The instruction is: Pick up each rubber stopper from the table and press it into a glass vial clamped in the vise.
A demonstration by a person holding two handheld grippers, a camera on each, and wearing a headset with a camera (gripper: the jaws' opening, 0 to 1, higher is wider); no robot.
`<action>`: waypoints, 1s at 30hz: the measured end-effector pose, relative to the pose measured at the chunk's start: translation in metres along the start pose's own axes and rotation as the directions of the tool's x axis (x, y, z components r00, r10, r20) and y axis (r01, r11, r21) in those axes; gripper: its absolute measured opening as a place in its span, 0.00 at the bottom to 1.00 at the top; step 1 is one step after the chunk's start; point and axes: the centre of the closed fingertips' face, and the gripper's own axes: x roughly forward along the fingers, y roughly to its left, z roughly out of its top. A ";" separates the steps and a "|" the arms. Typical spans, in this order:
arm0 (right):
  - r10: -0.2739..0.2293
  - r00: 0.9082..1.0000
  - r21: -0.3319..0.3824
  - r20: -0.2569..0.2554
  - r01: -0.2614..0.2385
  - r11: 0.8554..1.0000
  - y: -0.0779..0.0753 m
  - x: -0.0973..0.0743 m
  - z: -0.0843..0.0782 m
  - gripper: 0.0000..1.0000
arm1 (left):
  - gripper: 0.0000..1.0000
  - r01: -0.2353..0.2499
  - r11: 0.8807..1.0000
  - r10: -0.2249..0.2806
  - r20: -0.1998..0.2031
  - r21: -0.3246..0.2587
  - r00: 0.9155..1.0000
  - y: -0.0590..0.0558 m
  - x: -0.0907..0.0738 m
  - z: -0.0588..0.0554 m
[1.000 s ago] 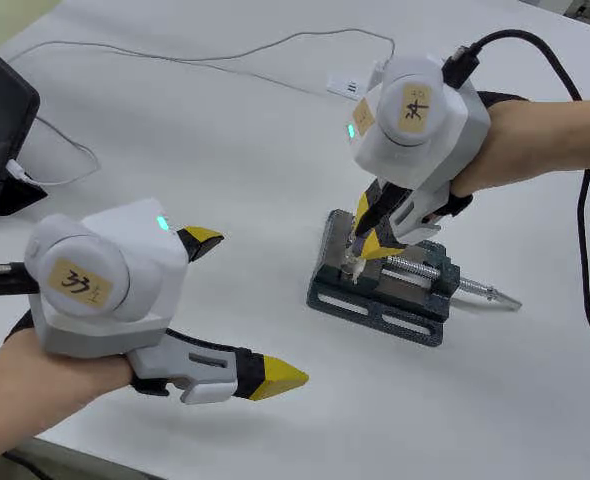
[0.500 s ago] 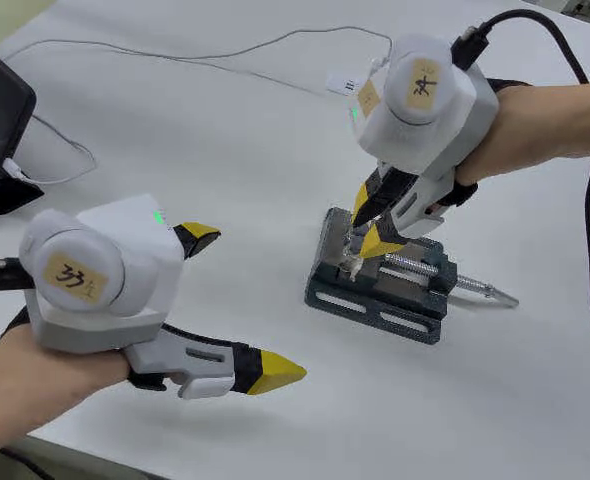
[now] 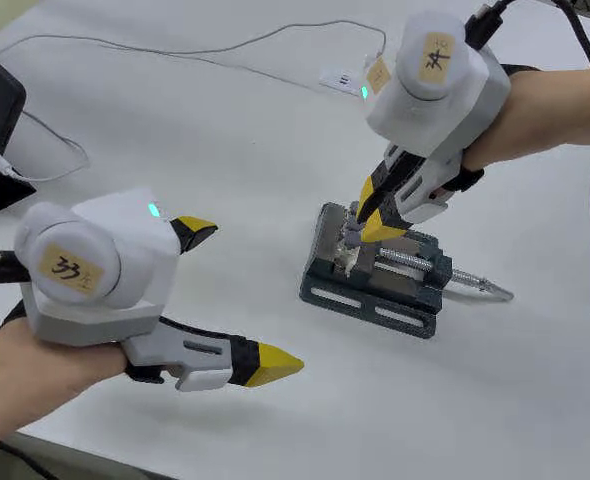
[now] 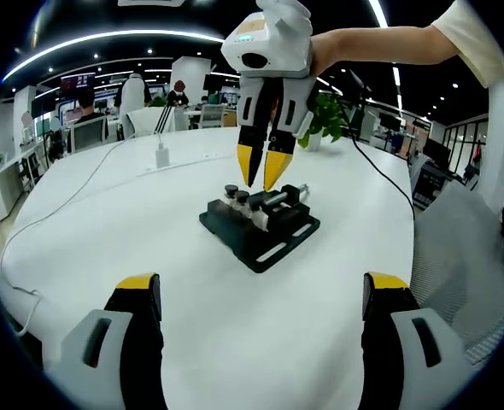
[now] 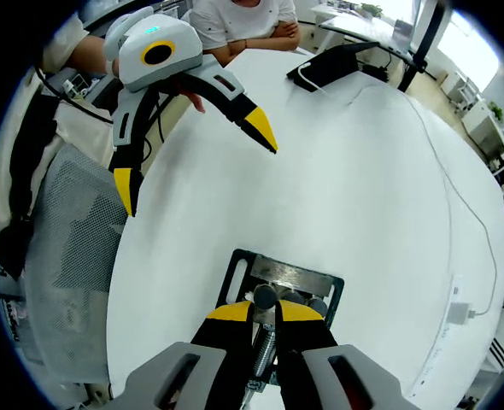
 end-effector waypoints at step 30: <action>0.031 0.999 0.012 -0.029 -0.030 0.999 -0.002 0.013 0.000 0.00 | 0.98 0.008 1.000 -0.009 -0.021 -0.013 1.000 0.000 0.002 -0.009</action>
